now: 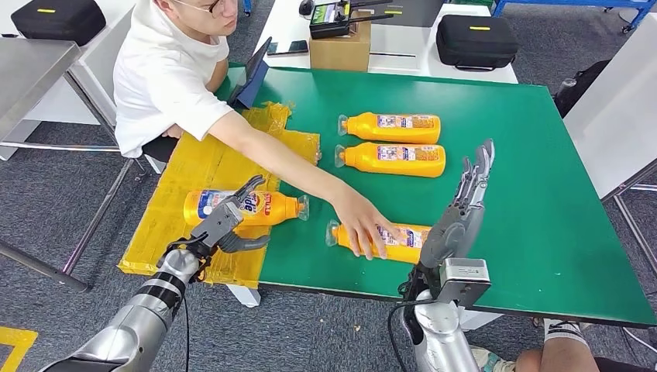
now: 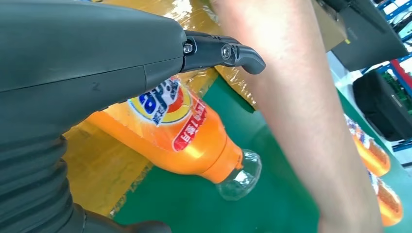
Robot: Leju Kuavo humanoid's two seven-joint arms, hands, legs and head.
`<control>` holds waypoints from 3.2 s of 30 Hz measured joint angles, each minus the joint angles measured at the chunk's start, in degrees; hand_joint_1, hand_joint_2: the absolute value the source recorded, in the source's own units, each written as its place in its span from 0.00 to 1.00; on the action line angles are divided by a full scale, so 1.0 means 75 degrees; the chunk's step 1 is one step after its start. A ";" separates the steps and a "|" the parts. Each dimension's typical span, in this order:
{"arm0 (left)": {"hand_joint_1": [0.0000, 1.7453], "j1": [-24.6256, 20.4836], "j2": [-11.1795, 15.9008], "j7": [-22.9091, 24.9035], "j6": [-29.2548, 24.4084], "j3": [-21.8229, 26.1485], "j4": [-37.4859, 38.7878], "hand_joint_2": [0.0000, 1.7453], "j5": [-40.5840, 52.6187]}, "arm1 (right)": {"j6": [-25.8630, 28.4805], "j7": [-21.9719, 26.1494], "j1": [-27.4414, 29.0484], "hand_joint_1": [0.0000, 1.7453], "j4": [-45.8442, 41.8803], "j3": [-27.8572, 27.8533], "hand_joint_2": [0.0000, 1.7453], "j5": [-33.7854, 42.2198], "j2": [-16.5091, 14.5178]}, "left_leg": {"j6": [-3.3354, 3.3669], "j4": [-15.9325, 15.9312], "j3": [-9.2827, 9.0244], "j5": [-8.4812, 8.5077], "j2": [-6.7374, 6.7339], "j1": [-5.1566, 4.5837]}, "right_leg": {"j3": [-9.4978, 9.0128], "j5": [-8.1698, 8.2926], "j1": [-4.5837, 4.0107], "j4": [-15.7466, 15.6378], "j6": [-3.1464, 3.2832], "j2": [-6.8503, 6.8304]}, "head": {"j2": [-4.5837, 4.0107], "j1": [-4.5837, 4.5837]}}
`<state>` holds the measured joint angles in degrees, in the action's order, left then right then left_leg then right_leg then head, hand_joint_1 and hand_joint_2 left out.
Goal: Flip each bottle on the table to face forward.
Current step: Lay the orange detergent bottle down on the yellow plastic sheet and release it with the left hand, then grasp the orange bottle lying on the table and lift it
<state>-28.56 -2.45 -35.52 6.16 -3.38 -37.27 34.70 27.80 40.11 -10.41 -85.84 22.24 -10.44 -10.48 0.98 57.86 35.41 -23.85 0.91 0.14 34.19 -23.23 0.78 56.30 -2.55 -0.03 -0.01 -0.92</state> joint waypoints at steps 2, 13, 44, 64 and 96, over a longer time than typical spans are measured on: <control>0.00 0.0057 -0.0011 -0.0017 0.0042 0.0010 -0.0123 1.00 -0.0077 | 0.0007 0.0000 -0.0001 0.00 0.0013 -0.0002 0.00 -0.0061 0.0012 | 0.0000 0.0000 0.0006 0.0000 -0.0001 0.0000 | 0.0006 0.0000 0.0000 0.0000 0.0000 0.0000 | 0.0001 0.0001; 0.00 0.1402 -0.0366 0.0351 0.1128 0.0286 -0.3460 1.00 -0.4217 | -0.0525 -0.0722 -0.0014 0.00 0.1186 -0.0216 1.00 -0.3372 0.0587 | 0.0002 0.0000 0.0019 -0.0006 0.0001 -0.0004 | 0.0013 -0.0001 0.0003 -0.0005 0.0000 0.0000 | 0.0001 0.0002; 0.00 0.2887 -0.0952 0.0155 -0.0886 0.0887 -0.7000 1.00 -0.5066 | -0.2107 -0.4564 0.0040 0.00 0.2939 0.0434 1.00 -0.7023 0.2274 | 0.0002 0.0000 0.0022 -0.0006 0.0002 -0.0003 | 0.0017 -0.0002 0.0001 -0.0007 -0.0001 -0.0001 | -0.0001 -0.0001; 0.00 0.3262 -0.0955 0.0202 -0.0743 0.1003 -0.7201 1.00 -0.4730 | -0.2280 -0.5824 0.0216 0.00 0.2469 0.0410 1.00 -0.8583 0.2462 | 0.0002 0.0000 0.0018 -0.0007 0.0001 -0.0005 | 0.0016 -0.0002 0.0003 -0.0008 -0.0001 -0.0001 | 0.0001 -0.0001; 0.00 0.2831 -0.0899 0.0194 -0.0593 0.0513 -0.6727 1.00 -0.4935 | -0.3215 -0.3143 -0.2017 1.00 0.5680 0.0194 1.00 -0.5965 0.2855 | 0.0008 0.0003 -0.0024 -0.0003 -0.0025 -0.0006 | -0.0013 0.0010 0.0003 -0.0013 -0.0009 0.0009 | 0.0001 -0.0001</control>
<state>-7.32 -9.20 -34.06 1.71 0.47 -87.72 -2.31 3.69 16.54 -25.53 -43.25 23.69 -55.18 10.93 1.04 57.88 35.23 -23.87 0.73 0.10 34.09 -23.16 0.80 56.20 -2.62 0.04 0.00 -0.92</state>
